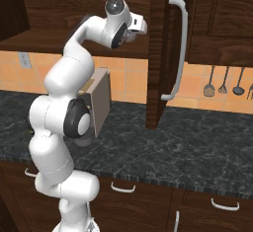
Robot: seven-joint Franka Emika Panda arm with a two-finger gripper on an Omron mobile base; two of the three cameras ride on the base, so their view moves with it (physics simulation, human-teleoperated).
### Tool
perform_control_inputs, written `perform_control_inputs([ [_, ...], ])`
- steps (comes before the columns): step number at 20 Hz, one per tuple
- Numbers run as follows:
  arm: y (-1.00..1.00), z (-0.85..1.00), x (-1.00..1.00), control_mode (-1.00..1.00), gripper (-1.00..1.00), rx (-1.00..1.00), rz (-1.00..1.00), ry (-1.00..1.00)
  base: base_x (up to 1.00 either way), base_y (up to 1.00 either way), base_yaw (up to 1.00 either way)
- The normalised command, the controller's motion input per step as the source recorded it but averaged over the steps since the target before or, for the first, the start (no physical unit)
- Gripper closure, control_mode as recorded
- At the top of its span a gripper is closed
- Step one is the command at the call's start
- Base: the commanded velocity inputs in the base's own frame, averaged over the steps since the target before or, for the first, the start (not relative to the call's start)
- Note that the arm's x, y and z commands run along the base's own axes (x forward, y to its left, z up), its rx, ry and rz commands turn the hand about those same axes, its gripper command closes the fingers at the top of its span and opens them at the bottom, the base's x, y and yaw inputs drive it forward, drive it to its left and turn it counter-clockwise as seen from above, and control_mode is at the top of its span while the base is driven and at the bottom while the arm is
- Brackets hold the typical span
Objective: Pick the kettle from the counter and place it on the tray. Then pick the mug from the cabinet and place it on the tray. Then close the cabinet doors.
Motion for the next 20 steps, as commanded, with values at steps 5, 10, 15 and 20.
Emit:
perform_control_inputs([
  [5, 0.12, 0.00, -0.40, -1.00, 1.00, 0.01, 0.00, -0.13, 0.00, 0.00, 0.00],
  [10, 0.28, 0.00, -0.89, -1.00, 1.00, 0.00, 0.03, -0.08, 0.00, 0.00, 0.00],
  [15, 0.48, 0.00, -1.00, -1.00, 1.00, -0.03, 0.28, 0.00, 0.00, 0.00, 0.00],
  [20, 0.86, 0.00, -0.99, -1.00, 1.00, -0.02, 0.31, 0.01, 0.00, 0.00, 0.00],
])
